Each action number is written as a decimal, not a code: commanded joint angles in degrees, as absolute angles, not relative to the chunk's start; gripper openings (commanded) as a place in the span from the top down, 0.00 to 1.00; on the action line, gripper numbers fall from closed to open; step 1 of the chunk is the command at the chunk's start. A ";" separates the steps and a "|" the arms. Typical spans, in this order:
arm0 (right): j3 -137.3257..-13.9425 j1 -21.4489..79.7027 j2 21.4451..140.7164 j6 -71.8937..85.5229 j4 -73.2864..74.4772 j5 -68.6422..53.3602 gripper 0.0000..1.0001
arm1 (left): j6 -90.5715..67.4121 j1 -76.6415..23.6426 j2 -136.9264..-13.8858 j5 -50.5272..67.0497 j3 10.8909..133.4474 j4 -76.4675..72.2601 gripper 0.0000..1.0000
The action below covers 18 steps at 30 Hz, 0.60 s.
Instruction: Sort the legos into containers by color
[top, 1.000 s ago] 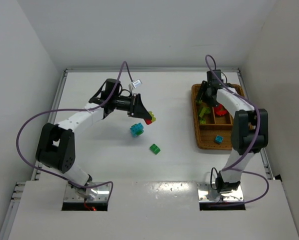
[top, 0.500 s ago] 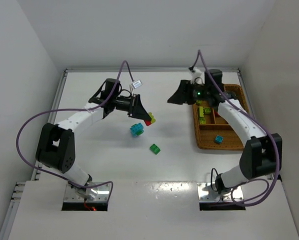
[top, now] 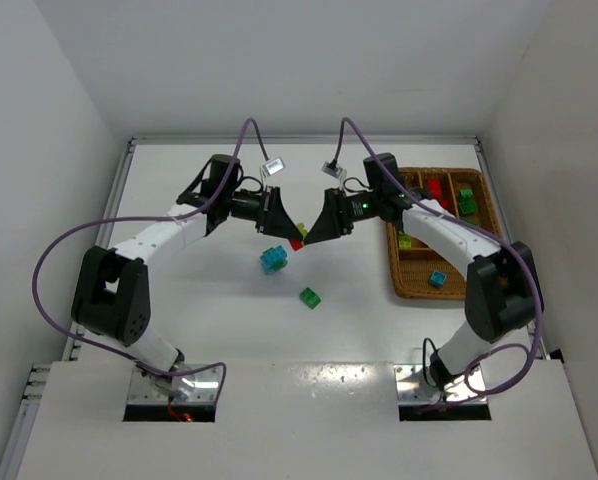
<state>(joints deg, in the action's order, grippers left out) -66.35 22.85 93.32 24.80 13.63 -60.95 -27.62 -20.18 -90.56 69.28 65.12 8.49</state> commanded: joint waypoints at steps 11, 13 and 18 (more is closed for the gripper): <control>-67.07 25.58 93.00 28.92 3.34 -65.40 0.76 | -26.19 -19.69 -89.21 71.19 67.59 7.21 1.00; -66.18 24.18 91.68 29.44 3.34 -61.20 0.79 | -26.19 -19.69 -89.21 71.19 67.59 7.21 1.00; -63.46 19.70 86.50 29.09 8.17 -48.90 0.87 | -26.72 -19.16 -89.21 70.67 67.59 7.73 1.00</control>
